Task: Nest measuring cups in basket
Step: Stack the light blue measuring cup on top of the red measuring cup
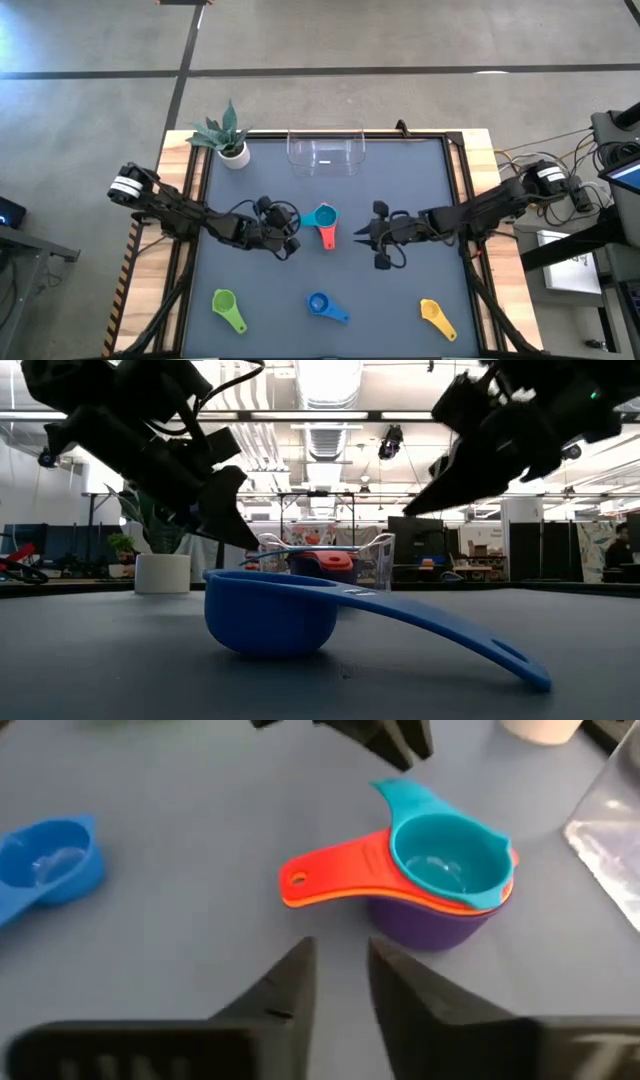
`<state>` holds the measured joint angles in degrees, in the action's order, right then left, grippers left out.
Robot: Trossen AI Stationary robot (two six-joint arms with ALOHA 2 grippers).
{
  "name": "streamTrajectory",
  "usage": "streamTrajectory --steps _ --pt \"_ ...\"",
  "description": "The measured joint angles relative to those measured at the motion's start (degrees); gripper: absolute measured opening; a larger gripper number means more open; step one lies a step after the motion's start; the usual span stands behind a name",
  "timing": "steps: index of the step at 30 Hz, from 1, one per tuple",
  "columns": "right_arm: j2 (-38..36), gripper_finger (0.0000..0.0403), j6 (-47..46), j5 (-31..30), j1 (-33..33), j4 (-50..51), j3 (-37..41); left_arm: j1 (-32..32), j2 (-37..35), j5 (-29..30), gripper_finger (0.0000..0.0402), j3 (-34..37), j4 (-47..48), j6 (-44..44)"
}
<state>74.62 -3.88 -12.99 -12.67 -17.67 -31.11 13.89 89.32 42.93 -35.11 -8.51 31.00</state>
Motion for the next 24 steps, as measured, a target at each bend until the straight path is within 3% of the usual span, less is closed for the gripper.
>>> streamTrajectory --steps 5,16,24 --pt "5.98 0.0014 0.23 1.51 1.47 -4.44 -0.52 -1.11 0.06 -0.03 0.0084 0.0 0.19 -0.01" --pt "17.96 0.0013 -0.02 1.46 2.34 -5.68 -6.21 -2.33 0.22 -1.52 0.0084 0.0 0.66 0.03" --pt "21.54 0.0013 0.0 1.45 2.9 -5.31 -9.9 -3.52 0.24 -2.06 0.0084 0.0 2.13 1.26"
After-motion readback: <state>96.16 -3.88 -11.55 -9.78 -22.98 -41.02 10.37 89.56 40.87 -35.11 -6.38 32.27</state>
